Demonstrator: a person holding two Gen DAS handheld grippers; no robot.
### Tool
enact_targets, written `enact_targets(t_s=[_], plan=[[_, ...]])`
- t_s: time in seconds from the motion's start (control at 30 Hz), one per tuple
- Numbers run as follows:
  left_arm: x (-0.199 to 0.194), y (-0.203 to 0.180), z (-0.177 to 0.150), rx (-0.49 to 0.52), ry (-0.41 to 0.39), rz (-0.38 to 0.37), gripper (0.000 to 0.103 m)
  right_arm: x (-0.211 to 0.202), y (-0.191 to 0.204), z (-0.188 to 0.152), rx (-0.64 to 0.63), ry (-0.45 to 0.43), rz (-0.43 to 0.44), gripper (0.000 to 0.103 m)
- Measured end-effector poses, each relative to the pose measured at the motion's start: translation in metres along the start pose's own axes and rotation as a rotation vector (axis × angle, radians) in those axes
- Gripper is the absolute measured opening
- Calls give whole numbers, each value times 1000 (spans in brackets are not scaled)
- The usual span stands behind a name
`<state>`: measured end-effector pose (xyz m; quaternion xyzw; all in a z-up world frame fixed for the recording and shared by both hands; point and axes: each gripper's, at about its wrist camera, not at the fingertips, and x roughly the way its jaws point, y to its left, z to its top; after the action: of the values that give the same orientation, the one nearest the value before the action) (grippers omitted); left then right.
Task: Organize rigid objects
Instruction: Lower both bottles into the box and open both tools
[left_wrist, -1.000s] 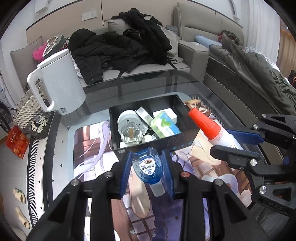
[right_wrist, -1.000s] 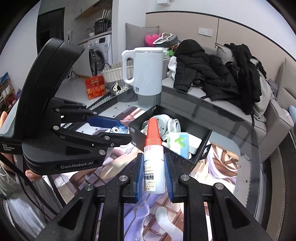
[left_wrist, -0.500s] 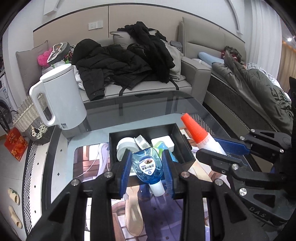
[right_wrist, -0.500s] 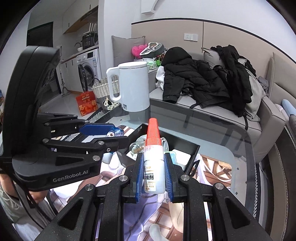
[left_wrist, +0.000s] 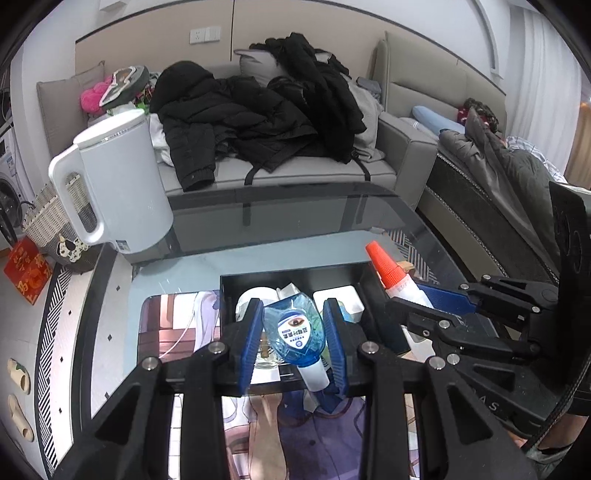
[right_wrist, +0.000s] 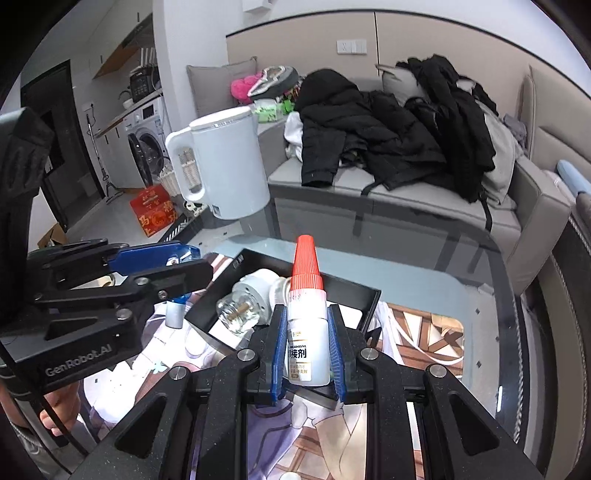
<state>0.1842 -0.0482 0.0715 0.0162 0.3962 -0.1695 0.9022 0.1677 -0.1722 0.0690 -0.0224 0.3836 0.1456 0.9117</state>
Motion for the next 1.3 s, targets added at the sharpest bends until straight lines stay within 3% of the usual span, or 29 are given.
enact_targets(t_s=[0.53, 1.07, 1.13, 1.2, 1.3], plan=[[57, -1, -9, -16, 146, -13, 32, 54, -16, -15, 60, 131, 4, 21], [69, -3, -11, -20, 170, 8, 32, 62, -17, -22, 56, 168, 16, 21], [68, -3, -11, -20, 166, 22, 34, 63, -14, -23, 41, 170, 14, 21], [67, 0, -13, -28, 162, 21, 50, 63, -13, -24, 35, 169, 11, 22], [64, 3, -14, -37, 151, 15, 50, 59, -12, -24, 31, 159, 9, 26]])
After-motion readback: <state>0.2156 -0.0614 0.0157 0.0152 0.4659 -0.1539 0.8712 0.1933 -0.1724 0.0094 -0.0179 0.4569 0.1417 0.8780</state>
